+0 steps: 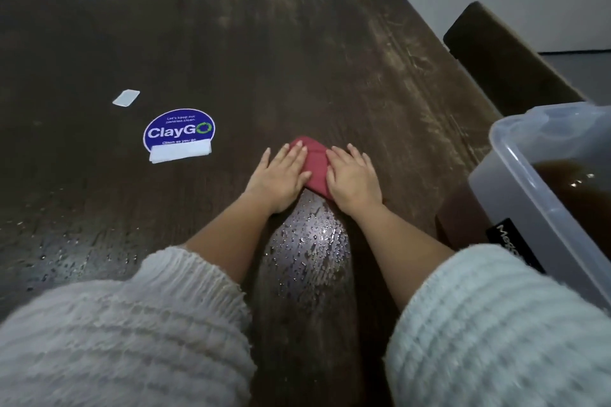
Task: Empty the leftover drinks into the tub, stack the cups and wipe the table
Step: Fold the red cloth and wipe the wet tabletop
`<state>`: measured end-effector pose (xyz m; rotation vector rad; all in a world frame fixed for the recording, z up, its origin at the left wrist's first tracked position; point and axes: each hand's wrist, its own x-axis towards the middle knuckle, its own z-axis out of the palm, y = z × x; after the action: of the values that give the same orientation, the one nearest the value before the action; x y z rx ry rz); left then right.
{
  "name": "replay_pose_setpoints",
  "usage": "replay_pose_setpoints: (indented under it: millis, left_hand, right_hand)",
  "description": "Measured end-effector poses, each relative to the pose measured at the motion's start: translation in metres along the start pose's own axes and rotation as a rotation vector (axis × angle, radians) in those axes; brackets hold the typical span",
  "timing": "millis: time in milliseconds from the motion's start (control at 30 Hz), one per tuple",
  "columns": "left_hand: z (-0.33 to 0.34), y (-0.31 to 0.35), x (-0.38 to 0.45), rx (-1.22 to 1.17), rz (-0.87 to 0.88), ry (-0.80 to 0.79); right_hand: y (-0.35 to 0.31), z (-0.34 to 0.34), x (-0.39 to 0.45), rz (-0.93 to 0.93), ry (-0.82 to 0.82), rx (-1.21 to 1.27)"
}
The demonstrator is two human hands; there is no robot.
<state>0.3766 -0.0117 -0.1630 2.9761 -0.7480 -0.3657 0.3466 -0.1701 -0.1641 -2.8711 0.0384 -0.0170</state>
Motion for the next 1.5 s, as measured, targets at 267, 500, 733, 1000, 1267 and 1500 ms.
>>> replay_pose_setpoints:
  millis: [267, 500, 733, 1000, 1267, 1500]
  left_hand:
    - [0.030, 0.005, -0.093, -0.152, -0.211, 0.072]
    - [0.063, 0.057, -0.214, -0.248, -0.253, 0.078]
    - [0.079, 0.093, -0.301, -0.183, -0.183, 0.169]
    - [0.050, 0.085, -0.291, -0.286, -0.016, 0.237]
    - [-0.011, 0.095, -0.212, -0.521, -0.160, 0.378]
    - [-0.004, 0.047, -0.171, -0.206, -0.303, -0.171]
  right_hand:
    - [-0.027, 0.006, -0.049, -0.246, -0.212, -0.120]
    - [-0.031, -0.002, -0.168, -0.381, -0.308, -0.157]
    - [-0.029, -0.004, -0.271, -0.428, -0.264, -0.101]
    - [-0.034, -0.030, -0.269, -0.091, -0.300, 0.474]
    - [0.017, -0.065, -0.249, 0.307, 0.135, 0.331]
    - [0.031, -0.017, -0.212, 0.132, -0.233, -0.107]
